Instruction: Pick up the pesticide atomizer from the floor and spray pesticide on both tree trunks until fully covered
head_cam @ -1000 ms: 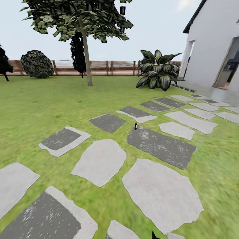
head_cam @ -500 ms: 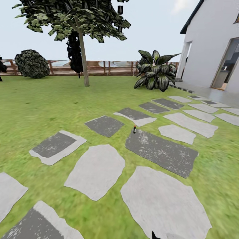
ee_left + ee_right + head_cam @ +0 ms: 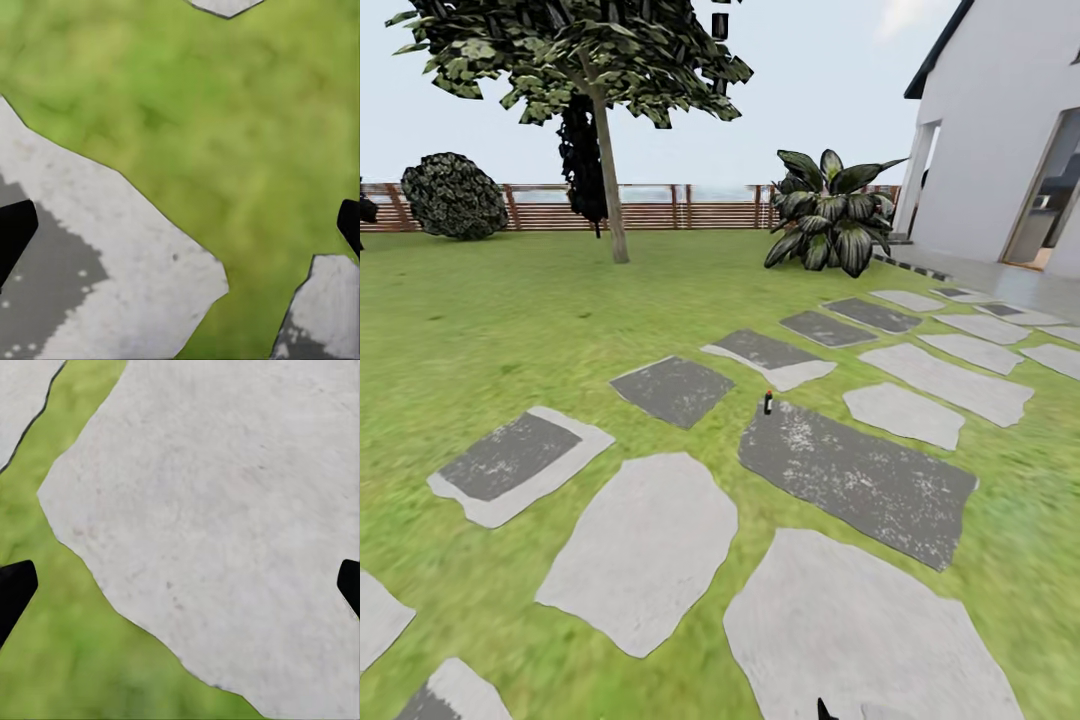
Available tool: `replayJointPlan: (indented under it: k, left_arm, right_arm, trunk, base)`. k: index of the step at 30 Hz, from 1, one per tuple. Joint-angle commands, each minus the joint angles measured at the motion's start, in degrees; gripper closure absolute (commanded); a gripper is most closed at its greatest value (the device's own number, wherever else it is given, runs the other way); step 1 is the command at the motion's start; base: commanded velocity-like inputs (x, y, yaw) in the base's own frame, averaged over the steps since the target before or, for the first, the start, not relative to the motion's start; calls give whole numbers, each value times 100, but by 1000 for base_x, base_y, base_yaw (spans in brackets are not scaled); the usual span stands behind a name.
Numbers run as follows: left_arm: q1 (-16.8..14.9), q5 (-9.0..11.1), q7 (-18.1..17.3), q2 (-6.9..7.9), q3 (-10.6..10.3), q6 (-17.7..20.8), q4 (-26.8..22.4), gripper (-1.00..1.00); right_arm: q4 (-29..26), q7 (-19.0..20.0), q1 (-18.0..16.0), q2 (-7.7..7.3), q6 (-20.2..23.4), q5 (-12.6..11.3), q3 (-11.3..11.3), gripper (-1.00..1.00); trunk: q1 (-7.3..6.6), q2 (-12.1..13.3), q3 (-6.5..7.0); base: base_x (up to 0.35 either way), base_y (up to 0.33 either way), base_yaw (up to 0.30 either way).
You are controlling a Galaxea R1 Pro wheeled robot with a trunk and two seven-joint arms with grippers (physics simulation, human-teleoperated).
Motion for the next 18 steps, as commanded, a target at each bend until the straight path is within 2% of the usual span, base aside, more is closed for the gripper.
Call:
replayJointPlan:
  k: [1,18]
  left_arm:
    - [0,-1,0,0,0,0,0,-100]
    - [0,-3,0,0,0,0,0,-100]
  right_arm:
    - [3,0,0,0,0,-2,0,-100]
    - [3,0,0,-1,0,0,0,-100]
  trunk:
    - [0,0,0]
    - [0,0,0]
  base:
    - [339,0,0]
    - [339,0,0]
